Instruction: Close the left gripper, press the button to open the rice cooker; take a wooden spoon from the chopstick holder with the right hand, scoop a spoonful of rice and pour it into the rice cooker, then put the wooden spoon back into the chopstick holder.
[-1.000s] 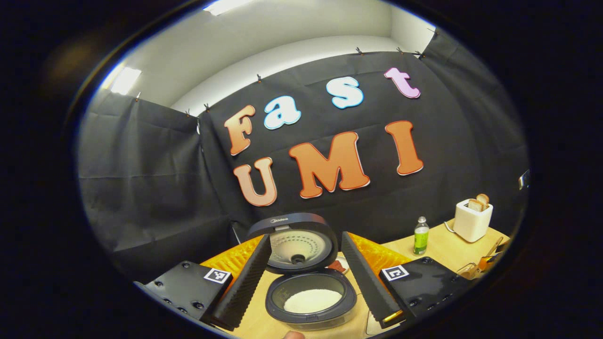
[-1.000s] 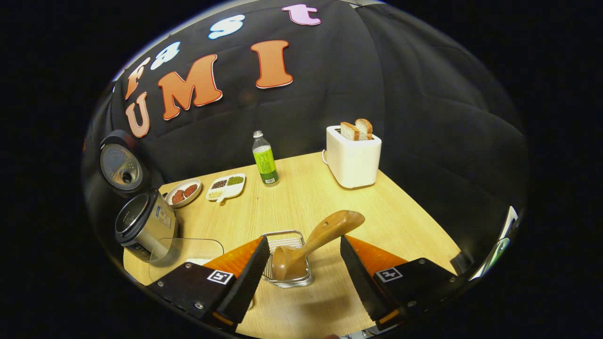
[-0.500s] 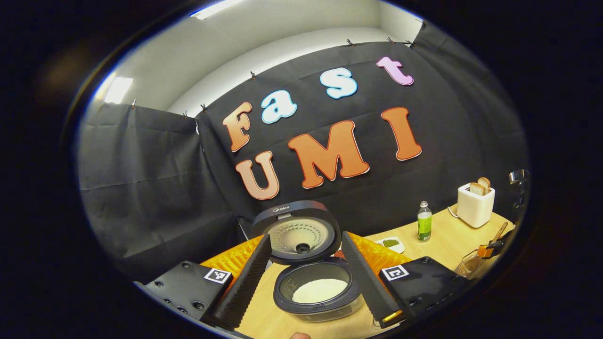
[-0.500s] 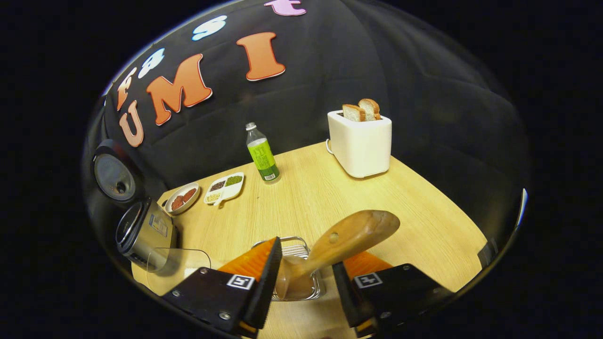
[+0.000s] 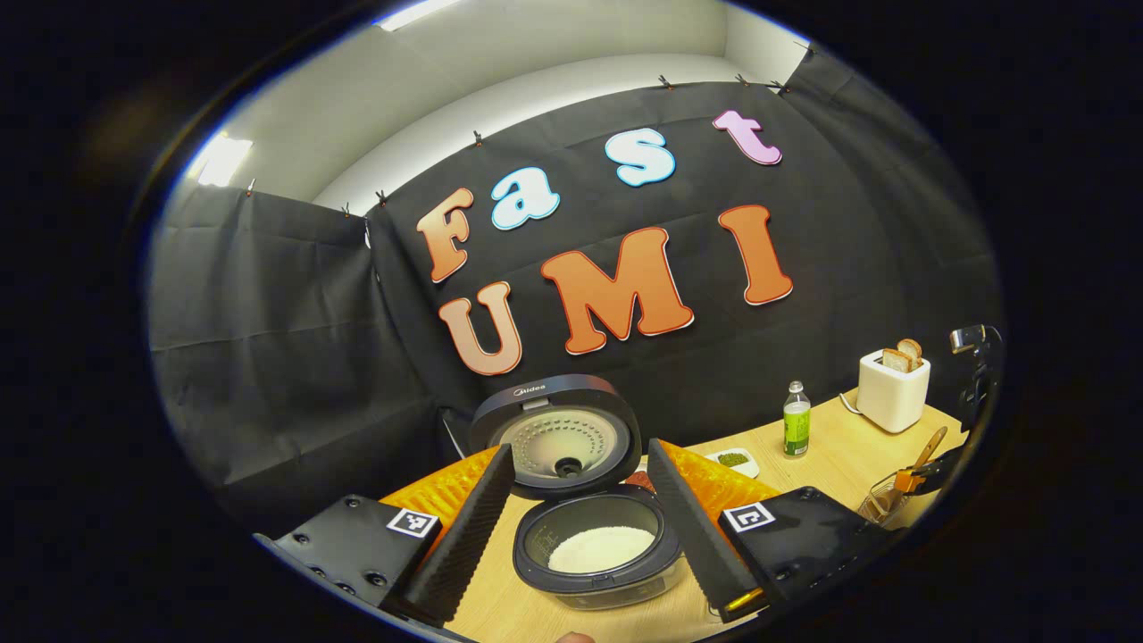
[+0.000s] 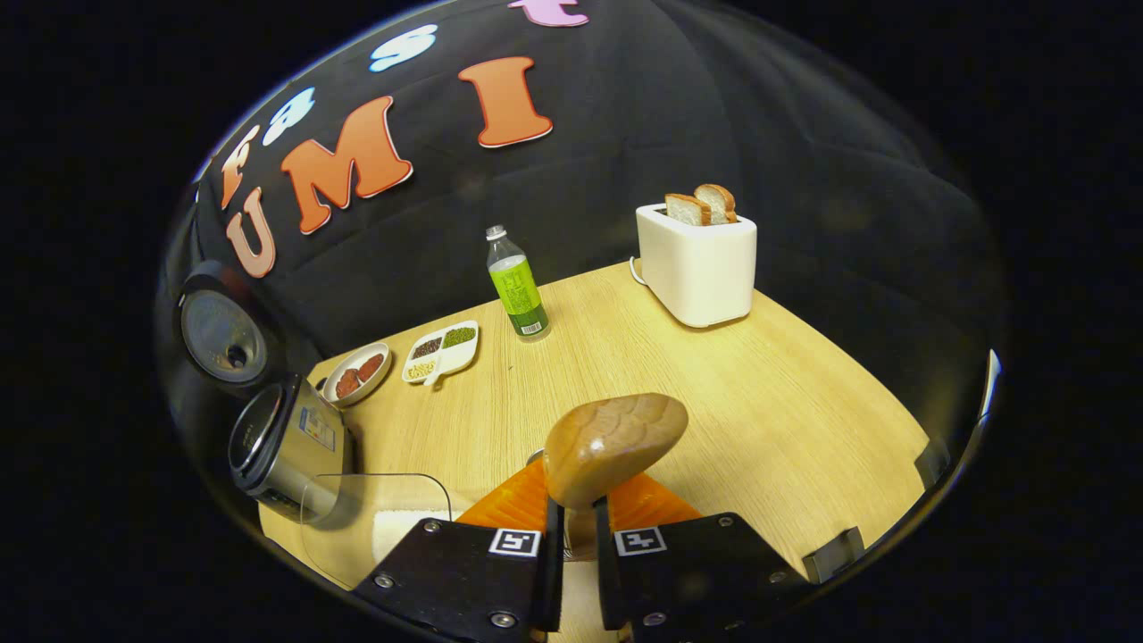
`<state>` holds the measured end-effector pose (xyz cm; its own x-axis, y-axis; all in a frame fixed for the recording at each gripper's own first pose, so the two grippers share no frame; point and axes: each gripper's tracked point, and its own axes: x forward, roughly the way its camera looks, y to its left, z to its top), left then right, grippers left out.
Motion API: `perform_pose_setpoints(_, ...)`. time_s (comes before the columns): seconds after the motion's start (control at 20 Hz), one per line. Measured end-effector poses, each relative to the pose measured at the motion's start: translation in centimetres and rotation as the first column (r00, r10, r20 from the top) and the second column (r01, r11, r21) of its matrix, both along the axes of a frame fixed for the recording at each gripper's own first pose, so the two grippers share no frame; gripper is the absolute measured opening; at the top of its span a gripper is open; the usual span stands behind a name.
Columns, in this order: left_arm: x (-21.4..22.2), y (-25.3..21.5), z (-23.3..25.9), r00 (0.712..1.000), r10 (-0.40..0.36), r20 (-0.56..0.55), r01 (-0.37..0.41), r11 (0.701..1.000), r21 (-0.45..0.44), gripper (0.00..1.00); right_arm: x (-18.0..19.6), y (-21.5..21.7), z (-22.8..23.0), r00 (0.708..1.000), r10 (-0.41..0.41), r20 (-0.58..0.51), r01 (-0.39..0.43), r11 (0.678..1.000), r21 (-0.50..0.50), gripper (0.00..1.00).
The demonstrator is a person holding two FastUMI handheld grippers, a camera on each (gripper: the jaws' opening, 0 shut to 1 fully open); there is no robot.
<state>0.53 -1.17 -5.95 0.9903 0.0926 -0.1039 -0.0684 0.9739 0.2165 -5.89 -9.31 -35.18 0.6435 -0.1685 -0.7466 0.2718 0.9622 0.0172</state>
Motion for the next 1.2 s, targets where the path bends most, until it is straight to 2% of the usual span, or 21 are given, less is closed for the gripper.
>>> perform_pose_setpoints(0.1,-0.1,0.3,0.0,1.0,-0.006,0.001,0.006,1.0,-0.005,0.93,-0.1,0.3,0.1,1.0,-0.004,-0.007,0.004,1.0,-0.014,0.16)
perform_pose_setpoints(0.2,-0.2,0.9,-0.5,1.0,-0.006,-0.005,0.006,1.0,-0.013,1.0,-0.1,0.2,0.1,1.0,-0.007,-0.017,0.007,0.999,-0.031,0.15)
perform_pose_setpoints(0.35,-0.3,2.0,-0.7,1.0,0.002,-0.006,-0.002,1.0,-0.029,1.0,0.1,-0.1,0.5,0.999,-0.014,-0.035,0.012,0.999,-0.047,0.11)
perform_pose_setpoints(0.5,-0.5,3.3,-0.7,1.0,0.018,-0.001,-0.018,0.999,-0.045,1.0,1.1,-0.2,2.8,1.0,-0.015,0.009,0.016,0.997,-0.069,0.09)
perform_pose_setpoints(0.7,-0.5,5.3,-0.5,0.999,0.039,0.015,-0.038,0.996,-0.084,1.0,2.0,0.9,7.7,0.995,0.021,0.093,-0.013,0.996,-0.092,0.09)
perform_pose_setpoints(0.95,-0.3,7.4,-1.2,0.998,0.06,0.009,-0.058,0.99,-0.125,1.0,2.8,5.1,12.3,0.983,0.063,0.171,-0.062,0.998,-0.013,0.09)
perform_pose_setpoints(1.0,-0.3,7.8,-1.4,0.998,0.064,0.006,-0.063,0.99,-0.126,0.93,2.8,6.4,12.6,0.982,0.077,0.175,-0.081,0.997,0.016,0.09)
perform_pose_setpoints(1.2,-0.1,9.0,-2.1,0.997,0.073,-0.01,-0.074,0.987,-0.141,0.96,1.7,11.7,11.6,0.974,0.157,0.161,-0.174,0.98,0.098,0.09)
